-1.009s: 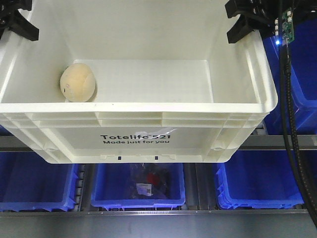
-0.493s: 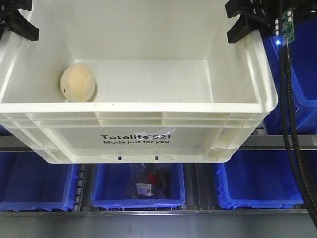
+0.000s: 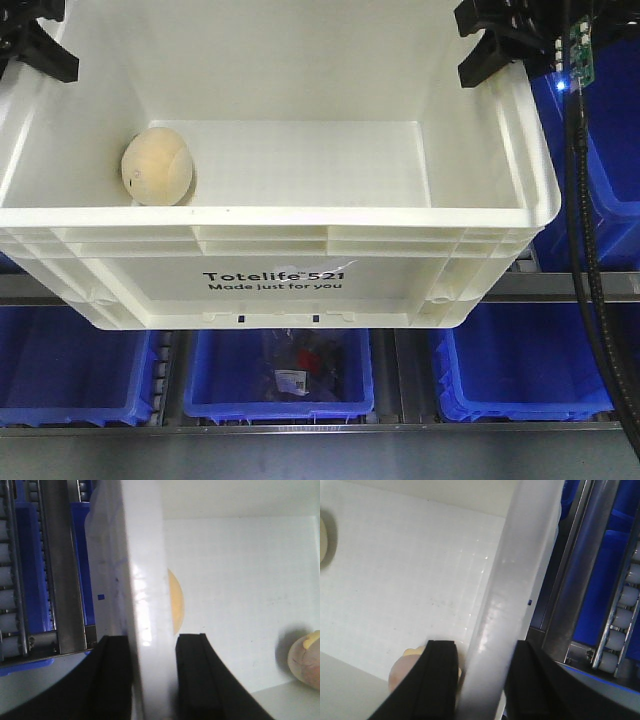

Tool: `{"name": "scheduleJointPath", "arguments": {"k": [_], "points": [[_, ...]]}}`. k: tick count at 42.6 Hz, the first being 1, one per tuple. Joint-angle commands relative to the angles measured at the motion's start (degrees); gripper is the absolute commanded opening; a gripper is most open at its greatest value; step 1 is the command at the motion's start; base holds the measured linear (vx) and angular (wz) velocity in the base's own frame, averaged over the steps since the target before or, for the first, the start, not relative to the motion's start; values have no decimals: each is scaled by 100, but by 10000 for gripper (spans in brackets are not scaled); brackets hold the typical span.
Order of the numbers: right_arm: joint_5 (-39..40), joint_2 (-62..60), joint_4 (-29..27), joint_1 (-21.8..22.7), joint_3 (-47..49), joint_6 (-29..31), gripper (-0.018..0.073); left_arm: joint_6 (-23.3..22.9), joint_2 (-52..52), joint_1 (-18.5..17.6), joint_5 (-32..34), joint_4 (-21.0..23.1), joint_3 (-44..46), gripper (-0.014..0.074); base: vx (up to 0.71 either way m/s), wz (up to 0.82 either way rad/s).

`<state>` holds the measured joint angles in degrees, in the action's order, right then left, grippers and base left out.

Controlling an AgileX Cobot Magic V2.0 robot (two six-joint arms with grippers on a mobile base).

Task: Place moving items into box and shelve
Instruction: 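Hold the crate level above the roller shelf as the base stops, then lower the crate with both grippers onto the roller shelf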

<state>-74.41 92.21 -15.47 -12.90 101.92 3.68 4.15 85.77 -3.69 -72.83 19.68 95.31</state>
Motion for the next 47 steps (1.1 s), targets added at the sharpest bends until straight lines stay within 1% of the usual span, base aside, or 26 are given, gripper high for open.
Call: {"name": "scheduleJointPath", "arguments": {"k": [1,4,5,6,10,13,20,32,34,35,47], "points": [[316,-311,-961,-96,222,161,0,-13,-275,-99,577,1034,226,-4,0,0],[275,-311,-961,-96,222,177,0,-5,-275,-99,643,1017,226,-4,0,0],[283,-242,-928,-96,222,183,0,-5,-152,-99,752,708,221,-4,0,0],[277,-214,-910,-96,222,183,0,-5,-136,-99,752,694,221,-4,0,0],[271,-141,-891,-96,222,203,0,3,-18,-99,760,682,221,-4,0,0],[319,-86,-867,-96,222,203,0,121,88,-99,787,682,221,-4,0,0],[643,38,-834,-96,222,253,0,384,304,-99,1007,682,221,-4,0,0],[1172,221,-829,-96,222,332,0,527,599,-99,1422,685,221,-4,0,0],[1251,241,-829,-96,222,356,0,630,653,-99,1480,688,221,-4,0,0],[1593,383,-833,-96,222,503,0,990,811,-99,1809,699,221,-4,0,0],[1879,565,-826,-96,222,689,0,1045,876,-99,2262,690,221,-4,0,0]]}}
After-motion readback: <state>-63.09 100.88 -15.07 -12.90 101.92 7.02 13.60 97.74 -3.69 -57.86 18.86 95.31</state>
